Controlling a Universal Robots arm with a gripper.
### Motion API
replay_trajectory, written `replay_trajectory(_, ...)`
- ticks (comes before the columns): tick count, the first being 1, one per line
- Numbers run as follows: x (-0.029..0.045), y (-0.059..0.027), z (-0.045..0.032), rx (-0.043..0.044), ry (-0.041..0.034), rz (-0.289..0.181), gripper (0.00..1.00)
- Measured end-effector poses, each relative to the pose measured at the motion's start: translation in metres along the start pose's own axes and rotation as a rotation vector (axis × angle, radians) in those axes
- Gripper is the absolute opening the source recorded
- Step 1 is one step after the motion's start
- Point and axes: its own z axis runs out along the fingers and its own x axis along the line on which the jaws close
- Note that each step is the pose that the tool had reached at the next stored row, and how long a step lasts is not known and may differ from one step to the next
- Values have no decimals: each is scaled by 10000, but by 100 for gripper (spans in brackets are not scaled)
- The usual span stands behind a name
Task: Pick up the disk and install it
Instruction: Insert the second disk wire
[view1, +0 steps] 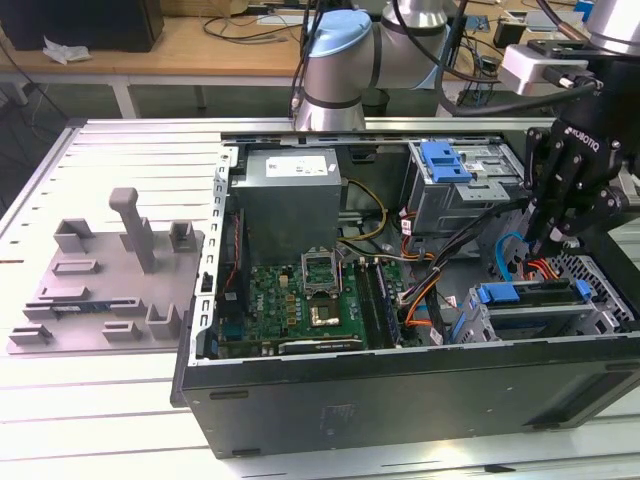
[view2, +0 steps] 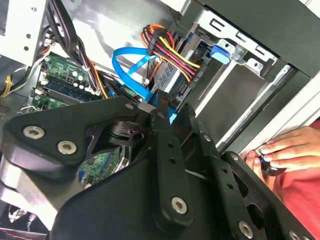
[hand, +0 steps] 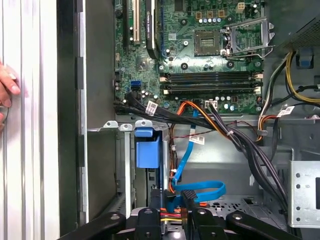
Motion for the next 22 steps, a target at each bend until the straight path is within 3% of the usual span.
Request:
replay_trajectory(2,-22,0,1,0,26,0,30)
replay_trajectory(17,-24,-1,19,2,26,0,29)
replay_trajectory(19,-24,-1,19,3,25,-1,16)
replay_trajectory(22,-24,-1,21,3,24,0,16)
